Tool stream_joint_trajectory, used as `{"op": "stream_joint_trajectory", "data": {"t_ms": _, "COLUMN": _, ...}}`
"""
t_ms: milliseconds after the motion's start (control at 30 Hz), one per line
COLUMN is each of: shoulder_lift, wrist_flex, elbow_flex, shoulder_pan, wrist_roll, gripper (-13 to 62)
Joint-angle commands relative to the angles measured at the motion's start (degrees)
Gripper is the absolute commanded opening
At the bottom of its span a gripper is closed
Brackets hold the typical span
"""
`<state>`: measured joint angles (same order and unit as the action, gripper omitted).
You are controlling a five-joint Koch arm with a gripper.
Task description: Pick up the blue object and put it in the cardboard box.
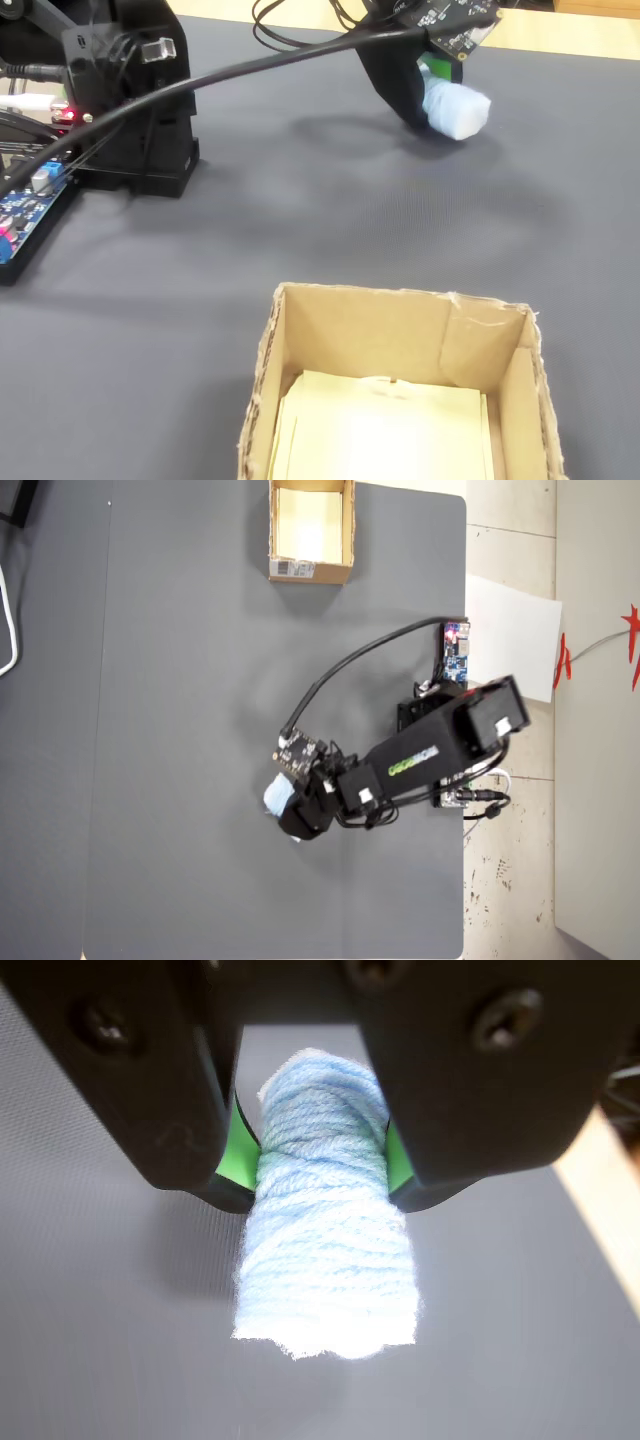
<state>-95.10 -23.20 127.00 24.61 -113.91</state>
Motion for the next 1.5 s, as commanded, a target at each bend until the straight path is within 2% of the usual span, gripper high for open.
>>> {"op": "stream_joint_trajectory", "data": {"t_ms": 0, "shoulder_lift": -5.19, "wrist_flex": 6.33, "elbow_flex": -0.18, "shoulder_pan": -1.41, "wrist_roll": -0.62, "gripper": 4.2}}
{"op": "stream_joint_trajectory", "data": {"t_ms": 400, "shoulder_lift": -31.55, "wrist_flex": 29.44, "elbow_flex": 26.72, "shoulder_pan": -18.63, "wrist_roll": 12.22, "gripper": 4.2}}
{"op": "stream_joint_trajectory", "data": {"t_ms": 733, "shoulder_lift": -38.85, "wrist_flex": 34.19, "elbow_flex": 31.90, "shoulder_pan": -32.78, "wrist_roll": 20.04, "gripper": 4.1}}
{"op": "stream_joint_trajectory", "data": {"t_ms": 800, "shoulder_lift": -40.43, "wrist_flex": 35.42, "elbow_flex": 33.31, "shoulder_pan": -38.50, "wrist_roll": 24.43, "gripper": 4.2}}
{"op": "stream_joint_trajectory", "data": {"t_ms": 1200, "shoulder_lift": -40.52, "wrist_flex": 29.62, "elbow_flex": 28.13, "shoulder_pan": -57.04, "wrist_roll": 37.35, "gripper": 4.2}}
{"op": "stream_joint_trajectory", "data": {"t_ms": 1333, "shoulder_lift": -39.37, "wrist_flex": 20.48, "elbow_flex": 17.31, "shoulder_pan": -60.73, "wrist_roll": 40.87, "gripper": 4.2}}
{"op": "stream_joint_trajectory", "data": {"t_ms": 1467, "shoulder_lift": -32.08, "wrist_flex": 20.30, "elbow_flex": 9.40, "shoulder_pan": -64.95, "wrist_roll": 41.31, "gripper": 4.1}}
